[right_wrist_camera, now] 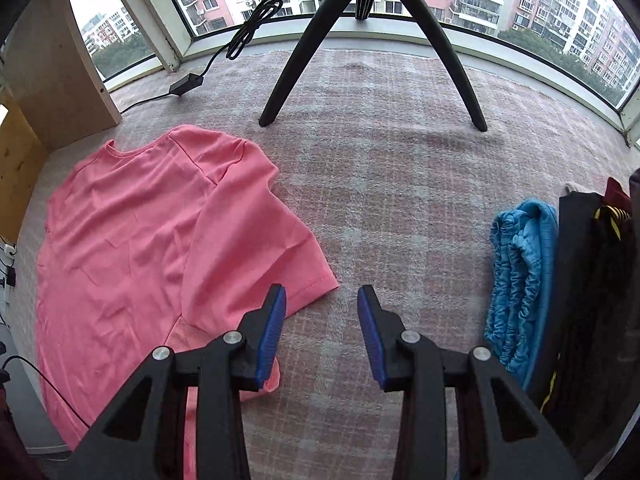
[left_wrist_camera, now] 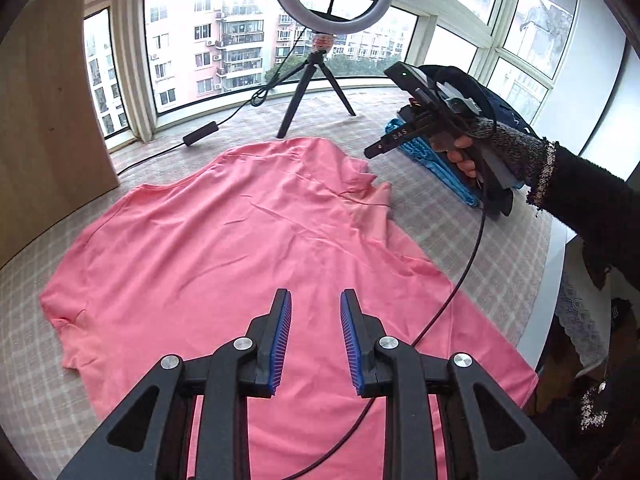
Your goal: Fold clothes
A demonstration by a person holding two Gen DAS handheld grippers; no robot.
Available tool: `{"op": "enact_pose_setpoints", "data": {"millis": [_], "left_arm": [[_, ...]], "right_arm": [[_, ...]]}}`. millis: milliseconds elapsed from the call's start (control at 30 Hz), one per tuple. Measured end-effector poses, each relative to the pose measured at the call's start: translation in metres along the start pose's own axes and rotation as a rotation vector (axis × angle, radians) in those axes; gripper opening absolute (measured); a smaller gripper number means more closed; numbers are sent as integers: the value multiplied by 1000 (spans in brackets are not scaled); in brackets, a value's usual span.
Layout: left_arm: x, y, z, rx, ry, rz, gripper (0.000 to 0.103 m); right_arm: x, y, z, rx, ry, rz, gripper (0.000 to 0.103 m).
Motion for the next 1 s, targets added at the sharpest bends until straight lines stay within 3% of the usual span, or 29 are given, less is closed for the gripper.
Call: {"op": "enact_pose_setpoints", "data": {"millis": [233,300,467,500,533,567,600,667,767,800,833,900,1000], "left_arm": [[-95,-127,52,61,-154,63,25],[-98,-150,64,78,-157,96,25],[-94,-181,82,104,-123,82,24],[-92,-184,82,112,-110,67,24],[-91,-187,82,121,-95,50,19],[-89,-190,83,129,-79,32,9],[-87,-193,83,138,-64,15,6],[-85,-193,84,136,-17,-67,1],[-85,-192,86,143,39,-174,1],[-85,-194,85,161,48,-193,1],[-85,-194,85,173,49,-188,1],[-78,-171,84,140,69,-179,1],[-63,-117,79,71,115,-174,10]], "right_arm": [[-11,-27,13,9,45,47,37],[-10,-31,15,6,68,62,37],[2,-29,12,2,135,148,35],[4,-29,12,1,150,157,34],[7,-29,11,-1,172,138,27],[10,-30,10,-3,194,118,12],[12,-30,9,-4,213,105,3],[13,-29,10,-8,221,116,3],[8,-16,16,-61,230,32,3],[2,-14,20,-76,224,-32,3],[-3,-13,23,-79,217,-76,3],[-7,-22,23,4,193,-12,3],[-18,-13,23,-33,140,-93,18]]}}
Point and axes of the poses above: each gripper's, at about its wrist camera, not at the fingertips, and y roughly against the way its jaws point, x to its left, z to its top, the point moved 3 cm from there along -y, roughly the way its jaws point, and after that the axes turned 5 degrees about y, right-handed, at the moved point
